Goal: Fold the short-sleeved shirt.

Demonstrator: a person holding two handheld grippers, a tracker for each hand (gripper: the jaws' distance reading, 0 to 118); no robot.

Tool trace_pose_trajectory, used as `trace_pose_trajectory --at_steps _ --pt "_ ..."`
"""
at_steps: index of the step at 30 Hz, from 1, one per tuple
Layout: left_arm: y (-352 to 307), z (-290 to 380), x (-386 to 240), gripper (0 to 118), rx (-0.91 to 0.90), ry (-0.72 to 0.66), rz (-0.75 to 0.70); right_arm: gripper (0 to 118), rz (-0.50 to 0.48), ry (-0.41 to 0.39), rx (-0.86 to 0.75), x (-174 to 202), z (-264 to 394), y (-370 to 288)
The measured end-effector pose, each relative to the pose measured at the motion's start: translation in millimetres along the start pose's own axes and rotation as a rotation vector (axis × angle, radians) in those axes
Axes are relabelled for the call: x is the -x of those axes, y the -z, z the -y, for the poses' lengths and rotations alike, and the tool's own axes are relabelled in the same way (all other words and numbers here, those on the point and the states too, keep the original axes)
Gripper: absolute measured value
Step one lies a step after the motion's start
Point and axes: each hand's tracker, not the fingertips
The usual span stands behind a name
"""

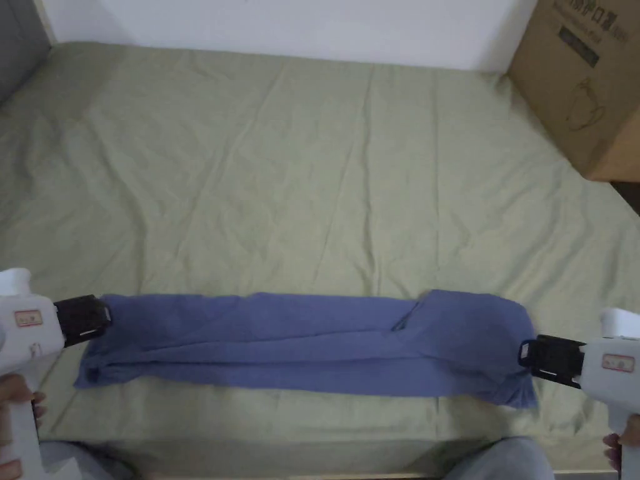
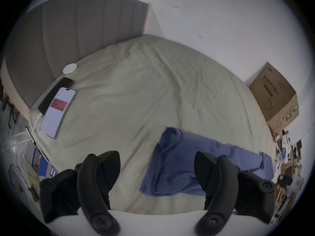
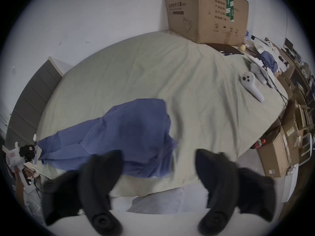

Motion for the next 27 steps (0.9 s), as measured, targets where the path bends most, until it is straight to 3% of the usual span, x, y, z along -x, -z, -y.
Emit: trace_pose_trajectory --at_steps 5,10,13,15,16,17,20,26,27 --pt "-39.8 -28.5 -15.6 92 -0.215 0.056 -0.065 105 0.039 -0.069 -0.205 10.6 -29.7 -49.0" --pt "-91.9 -45.7 -67.7 90 -0.528 0.255 -0.044 106 0.012 -0.170 -0.531 54.6 -57.4 -109.3" --pt "-109.7 -40.8 -99.3 66 -0.654 0.402 -0.019 106 -0.019 -0.205 -0.656 77.6 -62.5 -125.9" --pt "-114.0 -34.4 -116.0 35 -0.683 0.465 0.000 102 -0.055 -0.211 -0.701 90.5 -61.2 -128.0" --pt "-114.0 -31.2 -122.5 16 -0.688 0.480 0.015 95 -0.080 -0.207 -0.716 95.0 -59.3 -126.1" --pt "-110.1 -30.3 -126.1 0 -0.686 0.478 0.024 69 -0.097 -0.198 -0.723 99.3 -58.1 -125.4" --pt "-104.7 -26.2 -135.9 0 -0.627 0.454 0.107 2 -0.124 -0.168 -0.715 110.6 -54.3 -116.2" --pt "-90.9 -23.6 -130.1 0 -0.581 0.433 0.127 0 -0.153 -0.157 -0.693 119.7 -47.5 -108.4" --pt "-87.7 -27.9 -125.1 4 -0.547 0.408 0.139 0 -0.151 -0.161 -0.688 120.0 -46.7 -107.7"
